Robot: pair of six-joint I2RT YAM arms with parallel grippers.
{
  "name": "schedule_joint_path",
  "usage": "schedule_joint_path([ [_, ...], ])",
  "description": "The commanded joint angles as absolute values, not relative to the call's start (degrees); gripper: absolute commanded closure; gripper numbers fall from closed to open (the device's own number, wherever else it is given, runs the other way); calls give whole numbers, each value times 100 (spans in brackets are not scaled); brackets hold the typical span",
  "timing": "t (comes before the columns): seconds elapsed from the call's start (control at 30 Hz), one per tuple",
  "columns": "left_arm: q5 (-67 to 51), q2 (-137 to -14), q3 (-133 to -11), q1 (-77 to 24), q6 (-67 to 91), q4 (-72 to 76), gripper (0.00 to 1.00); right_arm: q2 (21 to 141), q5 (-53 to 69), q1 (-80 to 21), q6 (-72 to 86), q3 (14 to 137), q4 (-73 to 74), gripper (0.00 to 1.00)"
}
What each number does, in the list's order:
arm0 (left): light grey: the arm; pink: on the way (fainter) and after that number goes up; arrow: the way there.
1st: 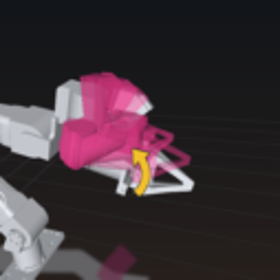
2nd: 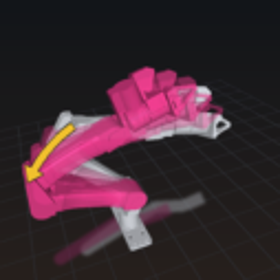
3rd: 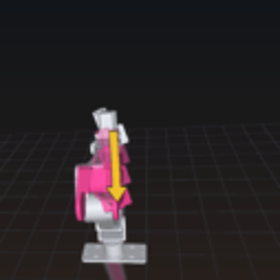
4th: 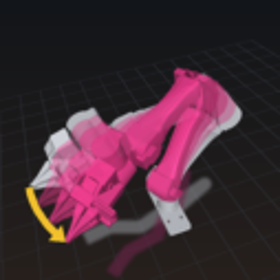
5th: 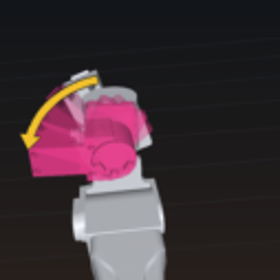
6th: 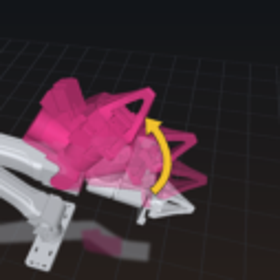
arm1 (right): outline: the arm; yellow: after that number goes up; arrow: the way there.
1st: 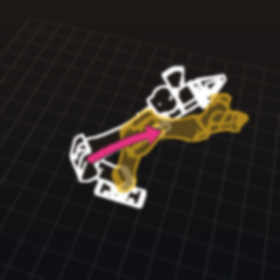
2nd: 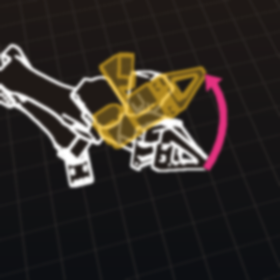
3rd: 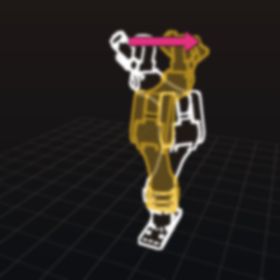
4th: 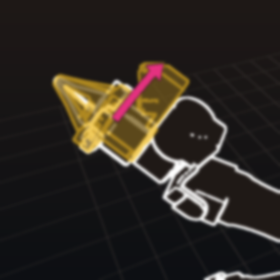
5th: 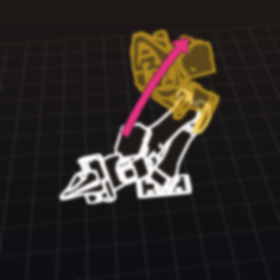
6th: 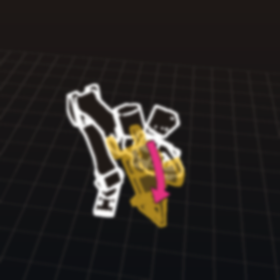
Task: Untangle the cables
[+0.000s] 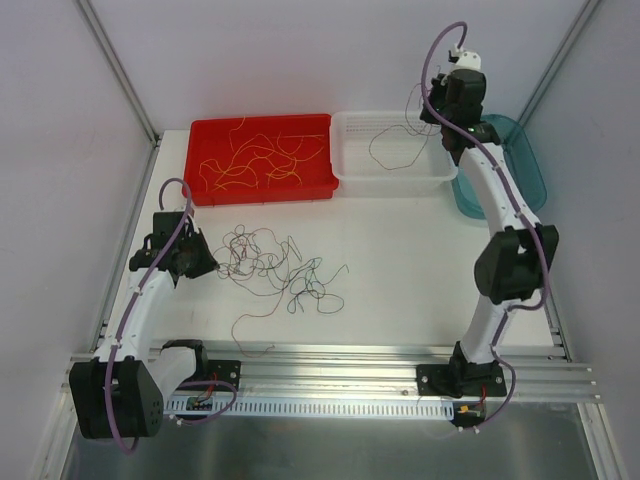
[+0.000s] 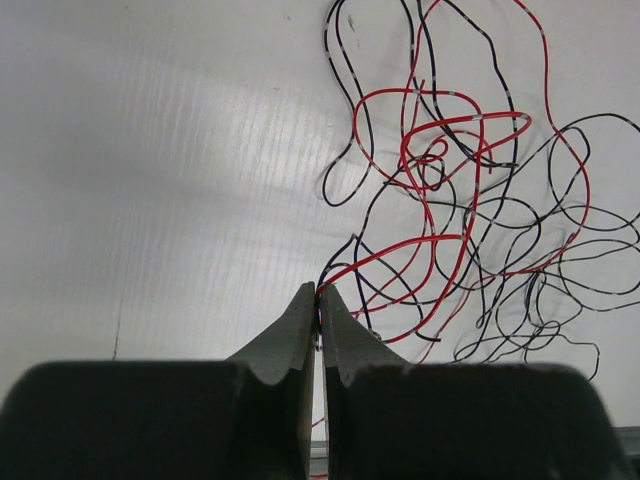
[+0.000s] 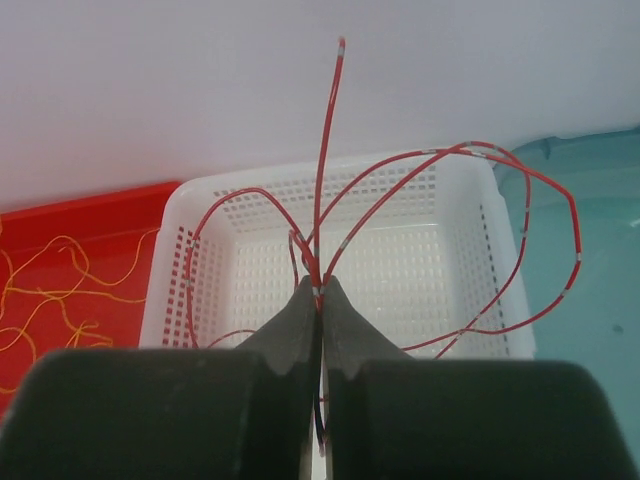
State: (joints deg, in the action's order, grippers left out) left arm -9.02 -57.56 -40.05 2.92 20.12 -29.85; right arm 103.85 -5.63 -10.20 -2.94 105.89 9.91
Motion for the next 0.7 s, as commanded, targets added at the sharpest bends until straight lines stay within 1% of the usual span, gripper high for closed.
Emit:
schedule_joint_path([
  [0.0, -1081, -5809, -4236, 246, 1916, -2988, 100, 11213, -746, -1055, -158, 11274, 238, 99],
  [0.07, -1081, -5818, -4228, 246, 1907, -2988, 100, 11678, -852, -1055, -149, 11556, 141, 99],
  [0.1, -1055, -5827, -4210, 246, 1907, -2980, 100, 12142, -853, -1055, -141, 11949, 202, 99],
  [0.13, -1055, -5836, -4210, 246, 1907, -2971, 100, 12407, -809, -1046, -115, 12153, 289, 94],
  [0.17, -1055, -5853, -4227, 246, 1907, -2979, 100, 12619, -643, -1055, -97, 12338, 473, 86],
  [0.2, -1046, -5871, -4219, 237, 1907, -2979, 100, 12917, -572, -1063, -62, 12566, 527, 75],
  [0.23, -1063, -5932, -4227, 246, 1907, -2979, 100, 12990, -502, -1055, -27, 12568, 553, 57],
  [0.3, -1116, -5959, -4236, 246, 1899, -2979, 100, 12999, -396, -1055, 131, 12472, 510, 42],
  [0.33, -1116, -5968, -4236, 246, 1898, -2979, 100, 12886, -369, -1055, 158, 12289, 518, 30],
  [0.4, -1142, -5968, -4236, 246, 1899, -2979, 100, 12675, -325, -1046, 106, 12104, 518, 18],
  [0.53, -1169, -5898, -4245, 246, 1907, -2979, 100, 11929, -89, -1055, -122, 11550, 764, 10],
  [0.67, -1309, -5880, -4254, 237, 1899, -2971, 100, 10814, 255, -1169, -360, 10717, 1360, 10],
])
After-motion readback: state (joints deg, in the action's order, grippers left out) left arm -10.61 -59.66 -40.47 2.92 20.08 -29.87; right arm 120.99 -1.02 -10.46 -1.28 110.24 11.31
